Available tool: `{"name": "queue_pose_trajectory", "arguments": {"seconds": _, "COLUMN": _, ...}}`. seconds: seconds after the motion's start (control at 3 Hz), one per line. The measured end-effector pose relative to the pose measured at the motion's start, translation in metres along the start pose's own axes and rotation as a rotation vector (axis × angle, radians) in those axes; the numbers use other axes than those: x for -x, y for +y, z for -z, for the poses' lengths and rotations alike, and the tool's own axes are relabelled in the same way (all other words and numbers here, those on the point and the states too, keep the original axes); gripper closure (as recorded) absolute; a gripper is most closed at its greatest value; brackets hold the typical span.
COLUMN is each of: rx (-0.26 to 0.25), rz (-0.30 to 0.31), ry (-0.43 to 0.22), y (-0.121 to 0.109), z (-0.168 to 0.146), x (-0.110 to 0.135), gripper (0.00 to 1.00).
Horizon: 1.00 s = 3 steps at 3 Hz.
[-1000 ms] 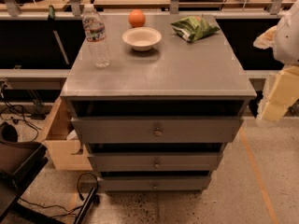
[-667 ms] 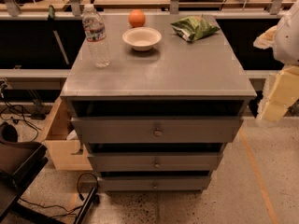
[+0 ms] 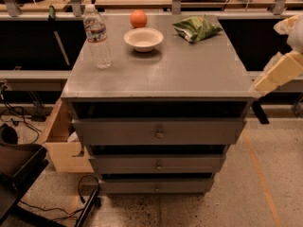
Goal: Move green jalapeno chip bag near water bottle
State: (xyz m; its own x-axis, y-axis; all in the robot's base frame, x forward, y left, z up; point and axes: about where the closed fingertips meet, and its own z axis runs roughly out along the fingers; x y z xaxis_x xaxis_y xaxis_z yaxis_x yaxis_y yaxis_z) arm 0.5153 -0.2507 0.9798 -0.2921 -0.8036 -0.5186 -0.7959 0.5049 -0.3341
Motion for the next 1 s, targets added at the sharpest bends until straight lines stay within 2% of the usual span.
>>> {"name": "queue_pose_trajectory", "arguments": {"seconds": 0.33, "rx": -0.05, "rz": -0.125, "ry": -0.145, "y": -0.026, "z": -0.03, "x": -0.006, "gripper": 0.0}}
{"name": "queue_pose_trajectory", "arguments": {"seconds": 0.67, "rx": -0.124, "rz": -0.202, "ry": -0.309, "y": -0.063, "z": -0.059, "x": 0.005, "gripper": 0.0}}
{"name": "queue_pose_trajectory", "arguments": {"seconds": 1.0, "rx": -0.235, "rz": -0.262, "ry": -0.373, "y": -0.09, "z": -0.069, "x": 0.007, "gripper": 0.0}}
